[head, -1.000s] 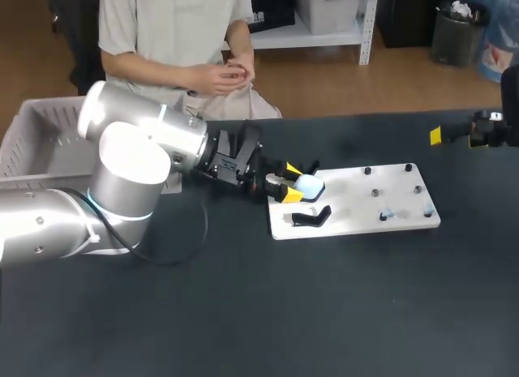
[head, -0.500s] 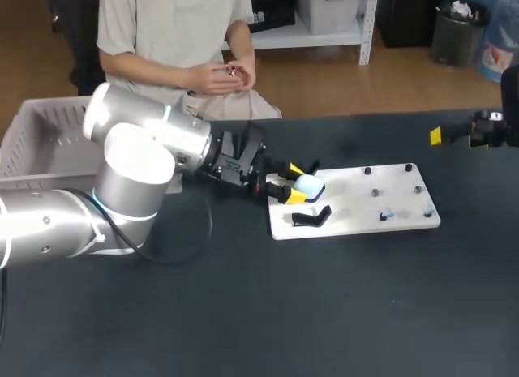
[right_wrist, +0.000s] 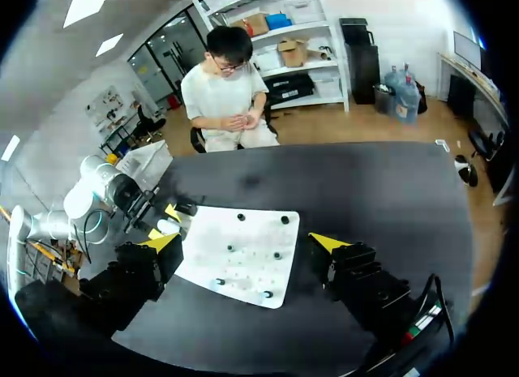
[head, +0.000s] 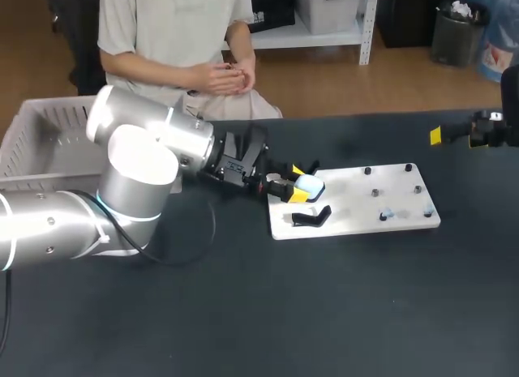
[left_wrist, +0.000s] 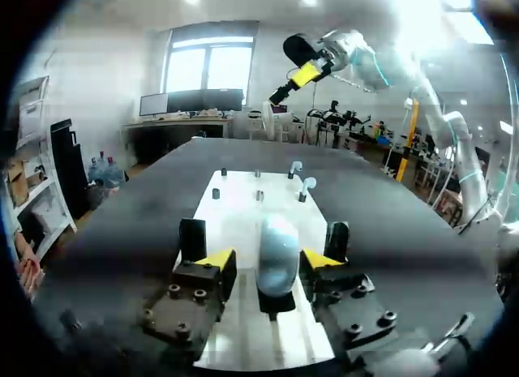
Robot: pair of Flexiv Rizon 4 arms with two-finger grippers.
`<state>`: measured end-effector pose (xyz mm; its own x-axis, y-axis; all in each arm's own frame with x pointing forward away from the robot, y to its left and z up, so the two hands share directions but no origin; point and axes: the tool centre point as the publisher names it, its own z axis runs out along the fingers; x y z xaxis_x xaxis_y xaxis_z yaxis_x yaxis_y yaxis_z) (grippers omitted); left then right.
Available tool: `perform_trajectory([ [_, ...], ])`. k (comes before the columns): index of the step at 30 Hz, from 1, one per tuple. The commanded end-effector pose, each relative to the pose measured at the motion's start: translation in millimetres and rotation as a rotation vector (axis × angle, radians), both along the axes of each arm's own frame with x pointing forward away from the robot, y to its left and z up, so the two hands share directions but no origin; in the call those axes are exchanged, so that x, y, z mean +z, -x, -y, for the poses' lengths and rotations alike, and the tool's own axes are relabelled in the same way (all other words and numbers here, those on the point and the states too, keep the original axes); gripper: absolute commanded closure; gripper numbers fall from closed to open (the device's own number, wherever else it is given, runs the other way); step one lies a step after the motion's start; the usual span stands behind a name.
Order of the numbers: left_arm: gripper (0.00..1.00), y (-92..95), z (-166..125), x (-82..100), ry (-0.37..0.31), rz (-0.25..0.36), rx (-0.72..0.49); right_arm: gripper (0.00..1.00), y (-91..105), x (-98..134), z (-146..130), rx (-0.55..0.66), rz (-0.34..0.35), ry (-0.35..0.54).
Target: Pick up each earbud case from the left stands, insert the matching earbuds, close the lid, and place the case in the box.
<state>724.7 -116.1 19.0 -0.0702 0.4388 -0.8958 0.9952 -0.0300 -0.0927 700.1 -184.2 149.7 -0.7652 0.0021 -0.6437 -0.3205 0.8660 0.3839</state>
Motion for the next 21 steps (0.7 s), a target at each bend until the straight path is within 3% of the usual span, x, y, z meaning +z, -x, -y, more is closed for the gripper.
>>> perform_trajectory([
  [1, 0.52, -1.3, 1.0, -1.9, 0.004, 0.005, -0.001, 0.00, -0.4, -0.1, 0.7, 0.003, -0.001, -0.001],
  [14, 0.56, 1.0, 0.1, -3.3, 0.005, 0.019, 0.005, 0.00, -0.4, -0.1, 0.7, 0.003, -0.001, -0.001],
  [16, 0.73, 0.9, -0.5, -2.9, 0.006, 0.019, 0.007, 0.00, -0.4, -0.1, 0.7, 0.003, -0.001, -0.001],
  [21, 0.80, 3.4, -2.1, -0.4, 0.008, 0.026, 0.004, 0.00, -0.4, -0.1, 0.7, 0.003, -0.001, -0.001],
])
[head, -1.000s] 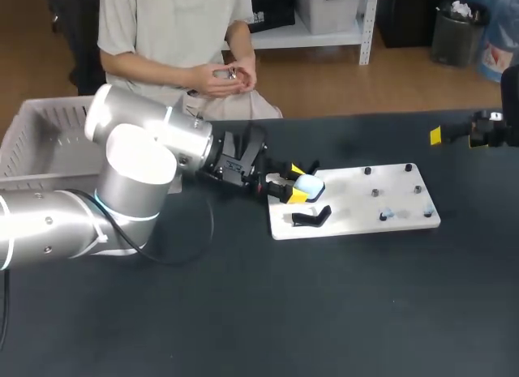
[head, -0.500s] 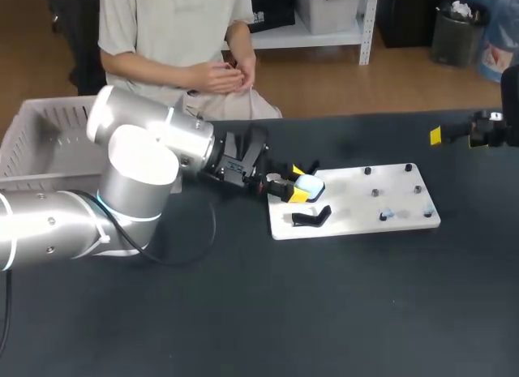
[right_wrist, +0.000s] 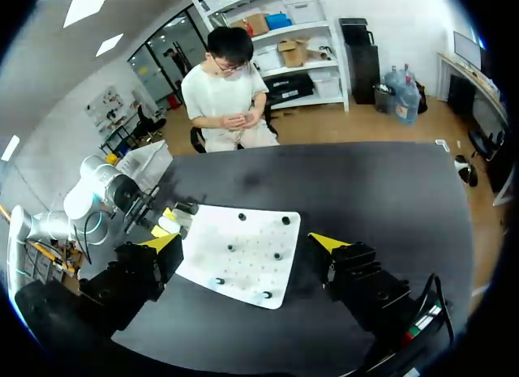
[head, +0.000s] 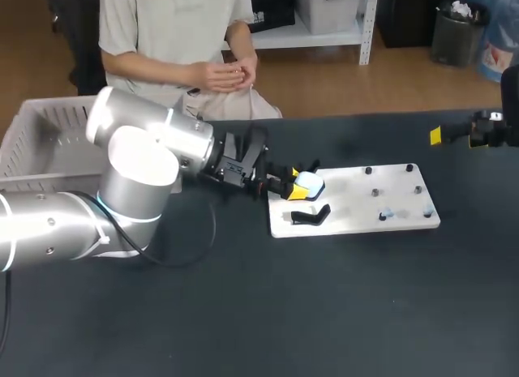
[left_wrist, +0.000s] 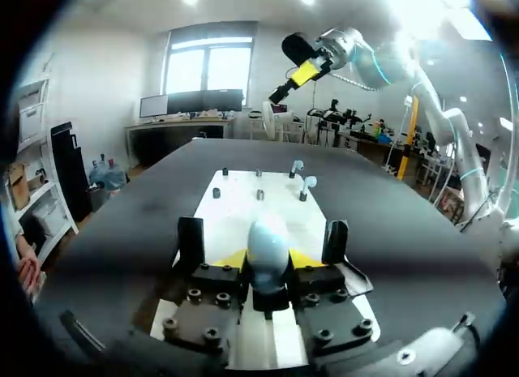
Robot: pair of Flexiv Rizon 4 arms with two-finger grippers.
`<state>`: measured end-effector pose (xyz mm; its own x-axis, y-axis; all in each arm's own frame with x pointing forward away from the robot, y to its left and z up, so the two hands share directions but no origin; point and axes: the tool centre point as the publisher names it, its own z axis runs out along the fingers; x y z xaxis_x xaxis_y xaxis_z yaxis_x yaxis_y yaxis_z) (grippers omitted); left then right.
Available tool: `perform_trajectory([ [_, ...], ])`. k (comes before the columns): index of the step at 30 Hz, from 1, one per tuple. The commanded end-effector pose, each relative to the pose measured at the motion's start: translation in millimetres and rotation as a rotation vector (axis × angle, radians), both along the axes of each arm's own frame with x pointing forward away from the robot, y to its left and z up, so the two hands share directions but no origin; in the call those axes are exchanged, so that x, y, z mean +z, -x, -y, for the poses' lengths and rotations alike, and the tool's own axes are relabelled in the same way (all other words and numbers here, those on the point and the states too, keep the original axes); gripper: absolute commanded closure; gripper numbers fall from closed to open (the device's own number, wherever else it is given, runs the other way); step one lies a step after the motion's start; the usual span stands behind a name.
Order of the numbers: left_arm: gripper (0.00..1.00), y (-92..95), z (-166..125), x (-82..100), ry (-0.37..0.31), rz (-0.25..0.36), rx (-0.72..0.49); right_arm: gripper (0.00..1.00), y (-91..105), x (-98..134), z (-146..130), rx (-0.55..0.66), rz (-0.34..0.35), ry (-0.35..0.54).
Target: Pick up each earbud case from the left stands, insert the matching earbuds, close the lid, and place the case in the box.
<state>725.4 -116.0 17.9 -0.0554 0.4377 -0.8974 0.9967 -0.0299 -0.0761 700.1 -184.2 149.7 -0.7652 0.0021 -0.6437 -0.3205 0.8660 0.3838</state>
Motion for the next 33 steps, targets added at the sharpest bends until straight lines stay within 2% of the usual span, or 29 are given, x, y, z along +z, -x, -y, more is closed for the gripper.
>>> perform_trajectory([
  [1, 0.81, 4.7, -2.3, 1.1, 0.007, 0.009, 0.004, 0.00, -0.4, -0.1, 0.7, 0.003, -0.001, -0.001],
  [3, 1.00, 6.8, -3.7, 3.5, 0.013, 0.008, 0.005, 0.00, -0.4, -0.1, 0.7, 0.003, -0.001, -0.001],
  [6, 1.00, 10.5, -7.2, 13.6, 0.038, 0.012, 0.001, 0.00, -0.4, -0.1, 0.7, 0.003, -0.001, -0.001],
  [13, 1.00, 23.4, -18.5, 54.7, 0.143, 0.060, -0.012, 0.00, -0.4, -0.1, 0.7, 0.003, -0.001, -0.001],
  [22, 1.00, 49.3, -18.4, 112.9, 0.304, 0.165, -0.018, 0.00, -0.4, -0.1, 0.7, 0.003, -0.001, -0.001],
  [27, 1.00, 62.2, -21.2, 128.4, 0.347, 0.204, -0.032, 0.00, -0.4, -0.1, 0.7, 0.003, -0.001, -0.001],
  [33, 1.00, 67.6, -35.1, 143.5, 0.366, 0.197, -0.019, 0.00, -0.4, -0.1, 0.7, 0.003, -0.001, -0.001],
])
